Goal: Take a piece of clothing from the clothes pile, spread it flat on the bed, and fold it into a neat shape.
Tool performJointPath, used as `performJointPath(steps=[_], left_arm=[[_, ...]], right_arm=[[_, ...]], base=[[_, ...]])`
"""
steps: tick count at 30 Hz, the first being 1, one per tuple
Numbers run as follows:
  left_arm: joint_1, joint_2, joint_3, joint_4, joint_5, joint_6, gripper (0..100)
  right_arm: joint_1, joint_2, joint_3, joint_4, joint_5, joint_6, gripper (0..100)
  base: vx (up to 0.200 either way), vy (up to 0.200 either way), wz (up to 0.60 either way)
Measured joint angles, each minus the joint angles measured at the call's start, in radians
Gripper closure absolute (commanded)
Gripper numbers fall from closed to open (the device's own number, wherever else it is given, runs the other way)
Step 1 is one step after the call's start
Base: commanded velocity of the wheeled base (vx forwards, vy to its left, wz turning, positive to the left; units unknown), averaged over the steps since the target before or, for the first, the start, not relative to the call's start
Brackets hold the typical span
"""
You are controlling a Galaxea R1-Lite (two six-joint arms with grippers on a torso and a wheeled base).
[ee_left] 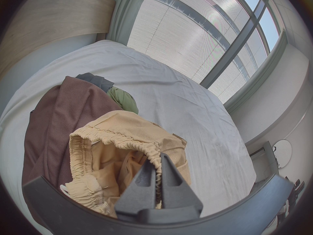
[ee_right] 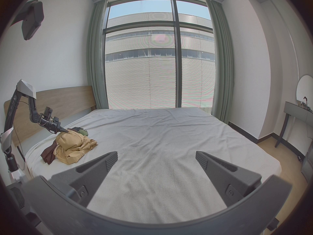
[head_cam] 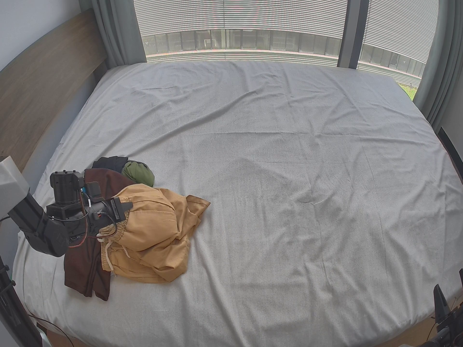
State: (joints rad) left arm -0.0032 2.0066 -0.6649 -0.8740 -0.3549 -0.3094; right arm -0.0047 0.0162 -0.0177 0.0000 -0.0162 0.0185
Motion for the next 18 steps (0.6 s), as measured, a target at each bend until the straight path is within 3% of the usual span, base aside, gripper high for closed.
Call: performJointPath(steps=[8,18], left_arm=[[-0.067,-0.043,0.001,-0.025,-0.007,-0.128,100],[-0.166,-0.101,-0.007,-0.1,-0.019,-0.146,100]], right_arm=[[0.0,0.0,0.0,0.0,0.0,0.0,0],[-0.001,0.0,0.0,0.0,0.0,0.0,0]], base=[[0.0,0.0,0.0],[0.0,0.0,0.0]])
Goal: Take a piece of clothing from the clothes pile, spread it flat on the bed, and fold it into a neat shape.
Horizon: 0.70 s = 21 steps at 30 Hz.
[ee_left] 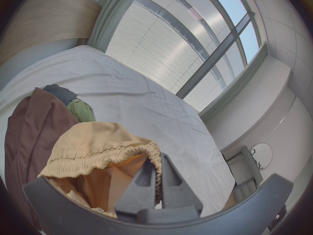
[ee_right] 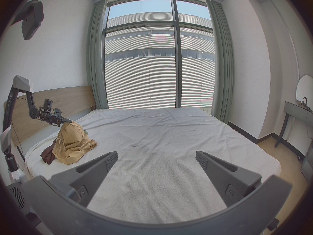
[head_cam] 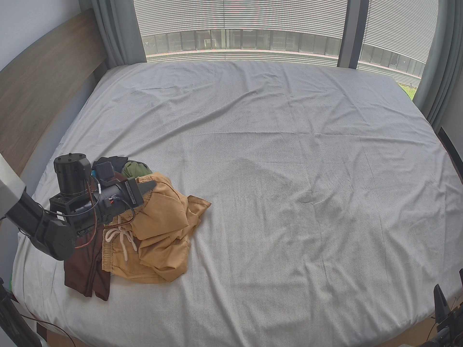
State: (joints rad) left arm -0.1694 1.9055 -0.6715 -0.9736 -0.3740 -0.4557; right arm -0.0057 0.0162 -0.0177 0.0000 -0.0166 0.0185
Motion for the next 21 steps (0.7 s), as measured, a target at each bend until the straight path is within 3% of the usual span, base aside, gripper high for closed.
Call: performJointPath(steps=[5,11,21], left_arm=[[-0.048,-0.025,-0.003,-0.002,0.002,-0.036,100],[-0.132,-0.07,-0.037,0.006,0.035,-0.182,100],[-0.22,-0.109,-0.122,0.036,0.045,-0.256,100]], right_arm=[[0.0,0.0,0.0,0.0,0.0,0.0,0],[0.0,0.0,0.0,0.0,0.001,0.0,0],[0.0,0.0,0.0,0.0,0.001,-0.001,0]], base=[[0.0,0.0,0.0],[0.0,0.0,0.0],[0.0,0.0,0.0]])
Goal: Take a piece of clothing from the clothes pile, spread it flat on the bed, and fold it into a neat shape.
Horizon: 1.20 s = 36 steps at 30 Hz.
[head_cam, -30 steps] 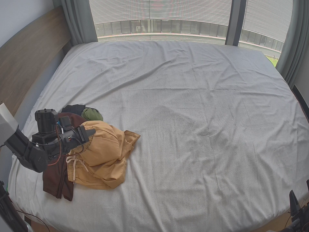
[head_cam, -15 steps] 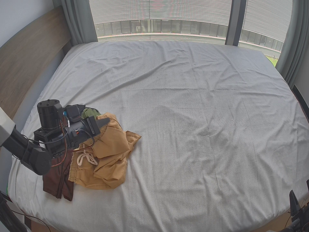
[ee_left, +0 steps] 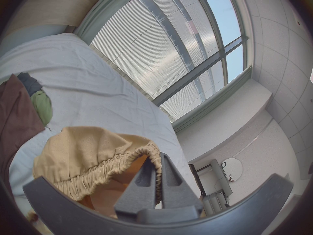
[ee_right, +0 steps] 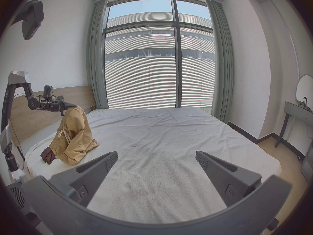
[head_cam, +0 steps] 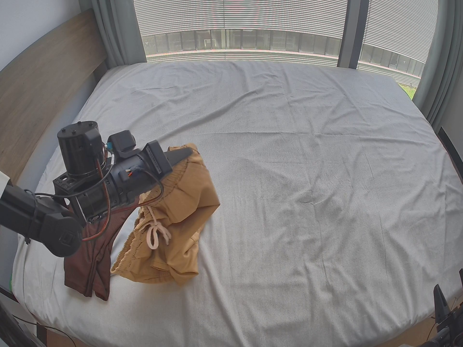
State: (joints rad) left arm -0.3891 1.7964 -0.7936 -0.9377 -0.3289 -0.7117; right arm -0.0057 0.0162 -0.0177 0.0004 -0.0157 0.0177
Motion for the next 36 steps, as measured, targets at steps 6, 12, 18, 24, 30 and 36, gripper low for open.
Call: performJointPath(steps=[6,12,18,24,30,36], left_arm=[[-0.049,0.0,-0.087,0.0,0.021,-0.015,100],[-0.129,0.007,-0.188,0.01,0.045,-0.076,100],[-0.198,0.01,-0.281,0.056,0.049,-0.136,100],[-0.246,0.012,-0.364,0.083,0.051,-0.197,100],[-0.297,0.011,-0.454,0.094,0.051,-0.262,100],[-0.322,0.029,-0.483,0.093,0.057,-0.284,100]], right_arm=[[0.0,0.0,0.0,0.0,0.0,0.0,0],[0.0,0.0,0.0,0.0,0.0,-0.001,0],[0.0,0.0,0.0,0.0,0.0,-0.001,0],[0.0,0.0,0.0,0.001,0.0,-0.001,0],[0.0,0.0,0.0,0.0,0.0,-0.001,0],[0.0,0.0,0.0,0.001,0.0,-0.001,0]], base=[[0.0,0.0,0.0],[0.0,0.0,0.0],[0.0,0.0,0.0],[0.0,0.0,0.0],[0.0,0.0,0.0],[0.0,0.0,0.0]])
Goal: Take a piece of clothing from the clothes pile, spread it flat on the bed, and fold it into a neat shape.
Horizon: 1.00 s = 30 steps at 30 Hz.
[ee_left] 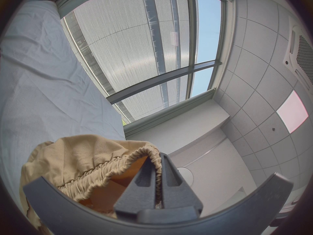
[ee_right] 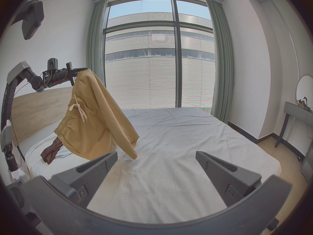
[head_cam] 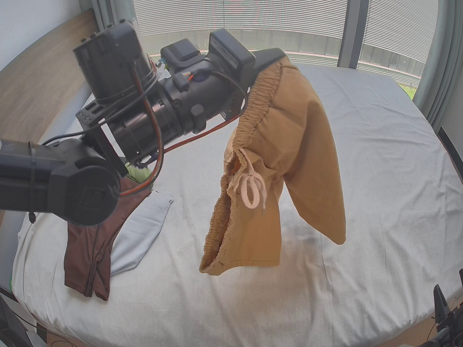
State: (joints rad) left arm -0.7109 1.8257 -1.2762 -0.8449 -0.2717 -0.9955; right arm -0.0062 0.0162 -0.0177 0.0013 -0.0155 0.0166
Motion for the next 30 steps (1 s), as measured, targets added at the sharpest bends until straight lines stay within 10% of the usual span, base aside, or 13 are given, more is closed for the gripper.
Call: performJointPath(steps=[30], left_arm=[[0.189,0.154,0.178,-0.202,0.047,0.248,100]], right_arm=[[0.001,0.0,0.0,-0.001,0.002,-0.004,0]], base=[[0.0,0.0,0.0]])
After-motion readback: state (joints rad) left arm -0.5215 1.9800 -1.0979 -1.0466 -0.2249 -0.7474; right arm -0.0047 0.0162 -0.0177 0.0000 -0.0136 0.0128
